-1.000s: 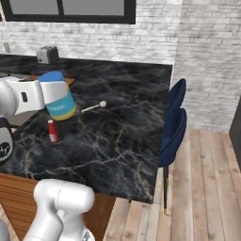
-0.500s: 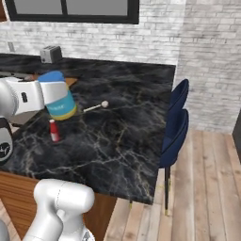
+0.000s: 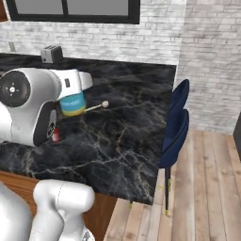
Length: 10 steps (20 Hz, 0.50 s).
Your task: Move the mayonnaise and mustard from the cabinet to the dining counter.
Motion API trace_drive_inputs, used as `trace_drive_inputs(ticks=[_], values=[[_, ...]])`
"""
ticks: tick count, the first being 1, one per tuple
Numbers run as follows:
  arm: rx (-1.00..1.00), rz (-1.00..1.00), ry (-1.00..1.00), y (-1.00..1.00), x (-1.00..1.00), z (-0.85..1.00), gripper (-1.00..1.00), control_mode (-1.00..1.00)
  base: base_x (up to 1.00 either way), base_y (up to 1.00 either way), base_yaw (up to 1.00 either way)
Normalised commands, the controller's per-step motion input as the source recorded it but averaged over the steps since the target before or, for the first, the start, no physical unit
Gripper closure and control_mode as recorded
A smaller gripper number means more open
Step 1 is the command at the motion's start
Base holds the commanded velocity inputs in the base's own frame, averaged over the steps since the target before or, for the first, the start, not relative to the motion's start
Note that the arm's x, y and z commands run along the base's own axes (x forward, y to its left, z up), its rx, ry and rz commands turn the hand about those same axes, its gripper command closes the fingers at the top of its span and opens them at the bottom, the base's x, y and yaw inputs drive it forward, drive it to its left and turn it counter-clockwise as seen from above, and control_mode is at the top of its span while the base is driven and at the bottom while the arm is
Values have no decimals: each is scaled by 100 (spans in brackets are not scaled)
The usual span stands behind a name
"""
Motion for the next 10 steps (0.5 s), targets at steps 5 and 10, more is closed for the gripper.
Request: trace_drive_inputs(ticks=[5, 10], values=[[0, 35, 16, 0, 92, -42, 100, -100, 0, 0, 0], [-4, 22, 14, 0, 81, -52, 100, -100, 0, 0, 0]])
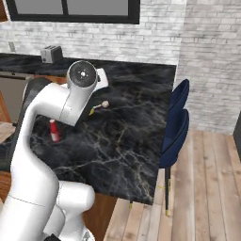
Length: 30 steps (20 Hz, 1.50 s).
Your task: Move the mayonnaise and mustard from the cabinet to the dining counter.
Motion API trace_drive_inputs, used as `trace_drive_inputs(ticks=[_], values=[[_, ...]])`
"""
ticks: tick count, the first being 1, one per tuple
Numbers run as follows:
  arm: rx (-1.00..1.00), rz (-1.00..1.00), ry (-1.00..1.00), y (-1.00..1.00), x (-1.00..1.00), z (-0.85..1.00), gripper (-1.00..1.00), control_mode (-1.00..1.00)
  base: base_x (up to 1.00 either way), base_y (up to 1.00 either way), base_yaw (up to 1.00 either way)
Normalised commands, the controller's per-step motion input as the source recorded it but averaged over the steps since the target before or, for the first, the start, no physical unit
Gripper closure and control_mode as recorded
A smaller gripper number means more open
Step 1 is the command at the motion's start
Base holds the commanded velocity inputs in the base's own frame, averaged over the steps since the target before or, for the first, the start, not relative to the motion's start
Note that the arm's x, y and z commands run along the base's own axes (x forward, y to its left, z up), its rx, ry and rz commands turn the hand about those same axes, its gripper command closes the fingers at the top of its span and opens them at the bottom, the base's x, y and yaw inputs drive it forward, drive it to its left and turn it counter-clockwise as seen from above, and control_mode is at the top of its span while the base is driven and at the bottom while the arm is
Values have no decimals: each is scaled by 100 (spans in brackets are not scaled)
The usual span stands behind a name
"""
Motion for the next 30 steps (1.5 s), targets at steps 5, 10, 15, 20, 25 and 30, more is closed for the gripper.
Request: trace_drive_inputs(ticks=[5, 10, 15, 20, 25, 30], values=[[-1, 7, 6, 0, 87, -54, 100, -100, 0, 0, 0], [0, 0, 0, 0, 77, -51, 100, -100, 0, 0, 0], [0, 0, 0, 0, 50, -44, 100, -100, 0, 0, 0], [0, 4, 0, -5, 29, -40, 100, -100, 0, 0, 0], [0, 10, 0, -10, 2, -33, 100, -100, 0, 0, 0], [0, 10, -10, -11, 0, -43, 100, -100, 0, 0, 0]])
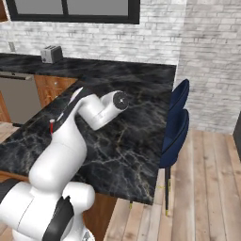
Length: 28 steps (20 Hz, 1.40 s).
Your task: Move the mayonnaise and mustard from the cabinet to the dining counter.
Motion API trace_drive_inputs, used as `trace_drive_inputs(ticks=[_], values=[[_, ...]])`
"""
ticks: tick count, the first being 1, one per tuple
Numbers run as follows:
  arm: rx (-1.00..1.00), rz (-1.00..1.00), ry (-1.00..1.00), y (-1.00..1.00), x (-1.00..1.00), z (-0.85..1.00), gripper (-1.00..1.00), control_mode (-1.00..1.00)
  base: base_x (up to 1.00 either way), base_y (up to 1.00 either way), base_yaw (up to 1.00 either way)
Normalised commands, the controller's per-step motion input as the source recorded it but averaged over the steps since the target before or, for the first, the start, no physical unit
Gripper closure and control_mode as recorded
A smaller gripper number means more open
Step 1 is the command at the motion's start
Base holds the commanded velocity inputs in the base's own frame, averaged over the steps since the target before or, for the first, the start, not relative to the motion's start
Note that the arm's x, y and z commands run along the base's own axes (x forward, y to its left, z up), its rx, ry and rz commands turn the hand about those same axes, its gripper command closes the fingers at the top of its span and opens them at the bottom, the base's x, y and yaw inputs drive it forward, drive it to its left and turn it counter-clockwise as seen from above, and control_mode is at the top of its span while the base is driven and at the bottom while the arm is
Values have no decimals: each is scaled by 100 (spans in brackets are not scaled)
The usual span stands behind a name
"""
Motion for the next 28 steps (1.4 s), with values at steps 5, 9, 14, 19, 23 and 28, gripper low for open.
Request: trace_drive_inputs(ticks=[5, 9, 14, 19, 23, 28], values=[[0, 9, -15, -11, 0, -35, 100, -100, 0, 0, 0], [0, 8, -9, -6, 0, -39, 100, -100, 0, 0, 0], [0, 6, 0, -2, 2, -41, 100, -100, 0, 0, 0], [0, 4, 0, -3, 8, -36, 100, -100, 0, 0, 0], [0, 4, 0, -2, 8, -35, 100, -100, 0, 0, 0], [0, 4, 0, 0, 5, -30, 100, -100, 0, 0, 0]])
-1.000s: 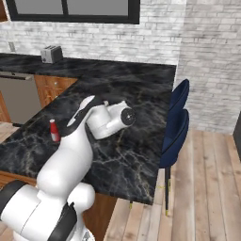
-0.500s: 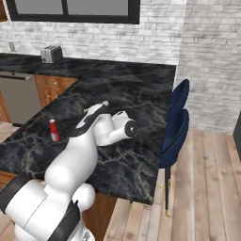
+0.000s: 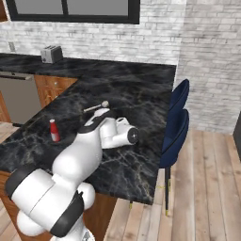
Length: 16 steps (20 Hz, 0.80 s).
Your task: Move the mayonnaise and mustard from the cabinet to the dining counter.
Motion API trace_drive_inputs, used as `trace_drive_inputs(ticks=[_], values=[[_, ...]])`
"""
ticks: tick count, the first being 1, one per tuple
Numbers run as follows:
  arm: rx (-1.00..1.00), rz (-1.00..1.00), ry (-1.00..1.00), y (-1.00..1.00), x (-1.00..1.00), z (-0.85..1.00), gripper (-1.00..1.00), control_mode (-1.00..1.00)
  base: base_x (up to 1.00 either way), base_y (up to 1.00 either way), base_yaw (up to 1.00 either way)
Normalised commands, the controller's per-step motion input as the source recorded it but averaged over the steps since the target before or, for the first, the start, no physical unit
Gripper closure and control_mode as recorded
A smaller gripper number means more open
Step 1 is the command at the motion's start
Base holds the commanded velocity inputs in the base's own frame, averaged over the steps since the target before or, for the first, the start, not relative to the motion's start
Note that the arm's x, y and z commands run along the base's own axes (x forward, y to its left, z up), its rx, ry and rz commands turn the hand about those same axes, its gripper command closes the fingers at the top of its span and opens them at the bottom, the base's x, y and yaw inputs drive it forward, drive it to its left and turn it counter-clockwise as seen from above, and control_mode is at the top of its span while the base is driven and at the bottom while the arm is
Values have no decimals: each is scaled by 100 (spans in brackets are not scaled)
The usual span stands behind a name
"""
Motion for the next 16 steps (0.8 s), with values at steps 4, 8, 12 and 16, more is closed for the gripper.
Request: trace_drive_inputs(ticks=[4, 8, 12, 16], values=[[0, 4, 0, 0, 6, -28, 100, -100, 0, 0, 0], [0, 4, 0, 0, 5, -27, 100, -100, 0, 0, 0], [0, 3, 0, 0, 5, -29, 100, -100, 0, 0, 0], [0, 3, 0, 0, 4, -27, 100, -100, 0, 0, 0]])
